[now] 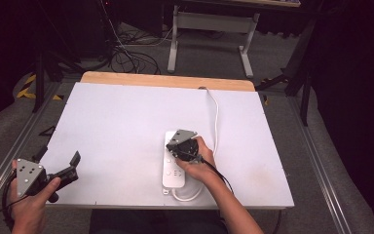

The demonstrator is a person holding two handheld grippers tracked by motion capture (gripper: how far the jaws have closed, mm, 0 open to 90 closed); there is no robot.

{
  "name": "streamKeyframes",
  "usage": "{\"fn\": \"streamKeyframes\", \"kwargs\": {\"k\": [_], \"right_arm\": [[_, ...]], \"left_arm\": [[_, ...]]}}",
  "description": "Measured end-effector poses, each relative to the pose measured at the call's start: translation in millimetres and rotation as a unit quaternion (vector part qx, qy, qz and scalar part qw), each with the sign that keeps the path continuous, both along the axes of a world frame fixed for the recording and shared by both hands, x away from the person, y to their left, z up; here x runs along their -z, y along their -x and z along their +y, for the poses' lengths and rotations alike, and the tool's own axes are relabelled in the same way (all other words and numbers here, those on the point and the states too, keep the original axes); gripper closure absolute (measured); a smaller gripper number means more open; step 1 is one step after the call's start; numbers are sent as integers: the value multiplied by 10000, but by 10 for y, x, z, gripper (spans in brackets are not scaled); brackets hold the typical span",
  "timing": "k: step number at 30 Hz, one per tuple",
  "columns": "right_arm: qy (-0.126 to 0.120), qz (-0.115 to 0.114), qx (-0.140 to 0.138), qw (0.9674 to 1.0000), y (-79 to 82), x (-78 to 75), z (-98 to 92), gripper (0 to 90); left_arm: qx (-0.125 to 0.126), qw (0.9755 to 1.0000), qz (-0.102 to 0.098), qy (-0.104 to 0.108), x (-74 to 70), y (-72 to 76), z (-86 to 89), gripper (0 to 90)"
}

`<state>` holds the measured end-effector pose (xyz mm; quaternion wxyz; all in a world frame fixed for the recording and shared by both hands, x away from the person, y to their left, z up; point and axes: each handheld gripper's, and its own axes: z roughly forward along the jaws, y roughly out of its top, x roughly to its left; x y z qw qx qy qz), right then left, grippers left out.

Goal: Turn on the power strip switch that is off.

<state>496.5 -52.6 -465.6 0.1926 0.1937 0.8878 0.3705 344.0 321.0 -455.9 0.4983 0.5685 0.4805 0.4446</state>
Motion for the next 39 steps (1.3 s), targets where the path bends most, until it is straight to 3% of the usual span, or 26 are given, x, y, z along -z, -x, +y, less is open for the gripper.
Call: {"fn": "streamKeyframes", "kwargs": {"k": [22, 24, 38, 39], "right_arm": [[-212, 11, 92, 9997, -10, 22, -24, 900], [-146, -147, 139, 9997, -3, 20, -21, 900], [-168, -197, 142, 9996, 5, 26, -25, 900], [-279, -207, 149, 9993, 8, 14, -40, 900]], "left_arm": [[13, 10000, -3, 10, 1, -14, -10, 42], [16, 10000, 2, 20, 4, -16, -9, 42], [32, 10000, 8, 68, 9, -36, -15, 42], [35, 10000, 20, 88, 9, -39, -18, 42]]}}
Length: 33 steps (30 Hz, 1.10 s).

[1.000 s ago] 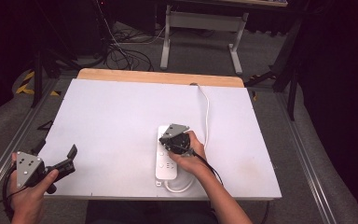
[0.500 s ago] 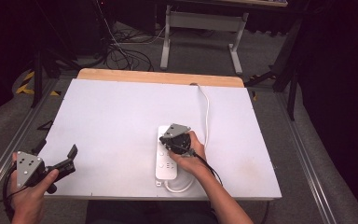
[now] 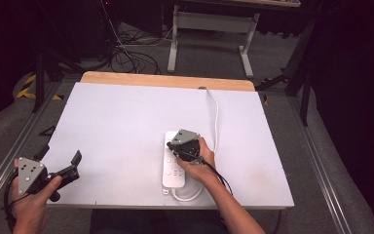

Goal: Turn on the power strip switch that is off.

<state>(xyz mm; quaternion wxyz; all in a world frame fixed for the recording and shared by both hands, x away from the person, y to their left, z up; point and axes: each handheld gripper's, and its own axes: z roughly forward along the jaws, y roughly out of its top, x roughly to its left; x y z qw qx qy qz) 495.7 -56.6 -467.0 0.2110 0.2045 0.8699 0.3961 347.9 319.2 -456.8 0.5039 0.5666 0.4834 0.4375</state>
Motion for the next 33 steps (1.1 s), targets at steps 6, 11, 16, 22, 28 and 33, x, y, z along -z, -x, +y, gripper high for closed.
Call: {"fn": "streamKeyframes", "kwargs": {"k": [6, 11, 16, 22, 28, 33], "right_arm": [[-296, -341, -9, 9990, 49, -28, -49, 900], [-618, -427, -71, 9971, 72, -109, -133, 900], [-1075, -418, 0, 9933, 96, -190, -262, 900], [-1567, -476, 61, 9865, 96, -256, -436, 900], [-1917, -605, -9, 9796, 122, -311, -549, 900], [-2301, -686, -36, 9708, 153, -371, -657, 900]], "left_arm": [[72, 10000, 0, -22, -2, -35, -30, 43], [127, 9999, 1, -13, -1, -80, -56, 43], [192, 9998, 12, -5, -4, -121, -91, 43], [246, 9997, 13, 14, -3, -153, -111, 43], [262, 9997, 11, 10, -5, -168, -120, 43], [268, 9996, 14, 26, -4, -176, -122, 43]]}}
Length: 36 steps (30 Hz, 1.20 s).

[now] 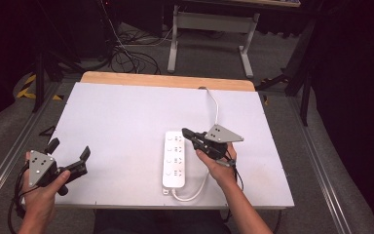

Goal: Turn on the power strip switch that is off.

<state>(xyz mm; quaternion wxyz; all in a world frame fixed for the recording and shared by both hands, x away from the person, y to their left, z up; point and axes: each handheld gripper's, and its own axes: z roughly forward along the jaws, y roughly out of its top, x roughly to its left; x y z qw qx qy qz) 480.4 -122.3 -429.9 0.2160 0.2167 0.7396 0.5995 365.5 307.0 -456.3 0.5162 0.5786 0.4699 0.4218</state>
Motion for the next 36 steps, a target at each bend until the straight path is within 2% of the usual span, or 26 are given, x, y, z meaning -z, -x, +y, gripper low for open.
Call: {"fn": "streamKeyframes", "kwargs": {"k": [4, 8, 10, 13, 14, 18, 26, 36], "right_arm": [[-173, -85, -9, 9998, 8, -36, -102, 900], [-509, -188, -81, 9985, 38, -90, -228, 900], [-816, -231, -115, 9963, 62, -129, -353, 900], [-870, -274, -69, 9958, 74, -151, -440, 900], [-939, -295, -33, 9951, 80, -161, -523, 900], [-937, -332, 46, 9950, 96, -163, -651, 900], [-903, -361, 187, 9951, 152, -159, -761, 896], [-920, -424, 309, 9944, 188, -153, -794, 703]], "left_arm": [[-9, 10000, 1, -5, -1, 1, 4, 43], [-24, 10000, 1, -5, 0, 0, 8, 43], [-26, 10000, -2, -7, -2, 2, 10, 43], [-26, 10000, 1, 4, -1, 0, 11, 43], [-28, 10000, 5, 0, -2, -1, 10, 43], [-17, 10000, 6, 5, 0, -11, 0, 43], [26, 10000, 2, -6, -3, -35, -19, 43], [66, 10000, -6, 15, -1, -60, -36, 43]]}}
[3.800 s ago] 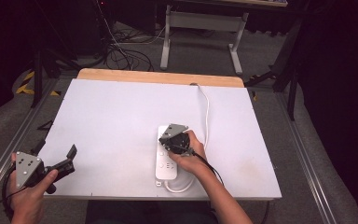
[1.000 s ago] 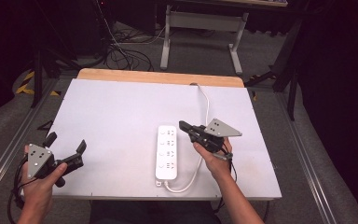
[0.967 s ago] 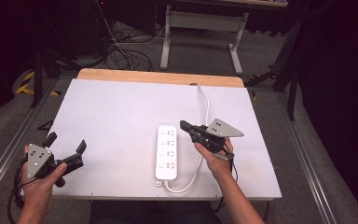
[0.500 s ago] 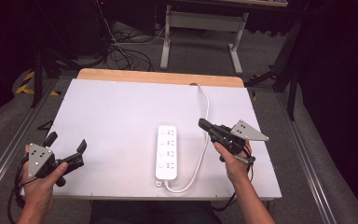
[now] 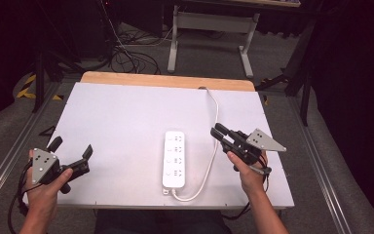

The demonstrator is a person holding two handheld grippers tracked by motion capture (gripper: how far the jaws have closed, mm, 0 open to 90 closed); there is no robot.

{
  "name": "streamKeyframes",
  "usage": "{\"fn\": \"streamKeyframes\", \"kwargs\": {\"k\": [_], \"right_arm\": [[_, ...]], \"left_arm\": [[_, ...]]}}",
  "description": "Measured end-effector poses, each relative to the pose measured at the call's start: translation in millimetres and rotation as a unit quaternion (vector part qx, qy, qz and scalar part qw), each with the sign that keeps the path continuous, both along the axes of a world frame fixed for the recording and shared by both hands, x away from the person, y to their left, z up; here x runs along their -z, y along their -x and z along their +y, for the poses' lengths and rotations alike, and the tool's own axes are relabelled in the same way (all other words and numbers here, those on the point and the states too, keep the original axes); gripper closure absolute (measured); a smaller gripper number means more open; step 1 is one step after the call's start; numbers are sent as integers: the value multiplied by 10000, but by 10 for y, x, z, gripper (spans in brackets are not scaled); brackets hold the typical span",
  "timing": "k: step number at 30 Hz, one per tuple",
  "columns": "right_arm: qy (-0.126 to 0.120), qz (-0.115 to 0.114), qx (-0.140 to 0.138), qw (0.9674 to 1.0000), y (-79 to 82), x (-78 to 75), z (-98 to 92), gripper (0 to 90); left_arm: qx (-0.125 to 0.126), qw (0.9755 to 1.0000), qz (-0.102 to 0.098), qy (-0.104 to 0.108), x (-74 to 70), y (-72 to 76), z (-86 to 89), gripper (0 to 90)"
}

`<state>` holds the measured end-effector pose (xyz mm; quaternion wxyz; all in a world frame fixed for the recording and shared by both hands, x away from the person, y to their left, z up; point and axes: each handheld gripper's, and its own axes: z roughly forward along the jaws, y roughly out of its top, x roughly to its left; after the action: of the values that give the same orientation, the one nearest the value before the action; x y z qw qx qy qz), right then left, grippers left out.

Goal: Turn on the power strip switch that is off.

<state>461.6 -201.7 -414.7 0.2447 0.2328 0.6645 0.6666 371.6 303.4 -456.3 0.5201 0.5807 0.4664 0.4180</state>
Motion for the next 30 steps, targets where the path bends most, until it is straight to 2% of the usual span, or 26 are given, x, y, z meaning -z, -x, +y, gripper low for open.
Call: {"fn": "streamKeyframes", "kwargs": {"k": [4, 6, 11, 14, 18, 21, 27, 30], "right_arm": [[32, 185, 48, 9998, -27, 18, 9, 509], [21, 248, 53, 9997, -31, 24, 13, 448], [-73, 274, 51, 9996, -34, 16, -11, 376], [-31, 292, 101, 9995, -30, 25, -53, 298], [-92, 341, 228, 9991, -34, 33, -144, 193], [-22, 328, 295, 9990, -50, 53, -187, 75], [157, 257, 390, 9988, -60, 92, -221, 25], [145, 288, 474, 9984, -68, 110, -251, 15]], "left_arm": [[-3, 10000, 6, 0, -2, -3, -1, 43], [5, 10000, 8, -10, -3, -4, -4, 43], [7, 10000, 9, -4, -2, -6, -4, 43], [7, 10000, 12, -6, -2, -6, -4, 43], [19, 10000, 14, -23, -4, -10, -12, 43], [20, 10000, 11, -16, -4, -13, -16, 43], [22, 10000, 5, -10, -5, -14, -12, 43], [20, 10000, -8, -10, -5, -16, -11, 42]]}}
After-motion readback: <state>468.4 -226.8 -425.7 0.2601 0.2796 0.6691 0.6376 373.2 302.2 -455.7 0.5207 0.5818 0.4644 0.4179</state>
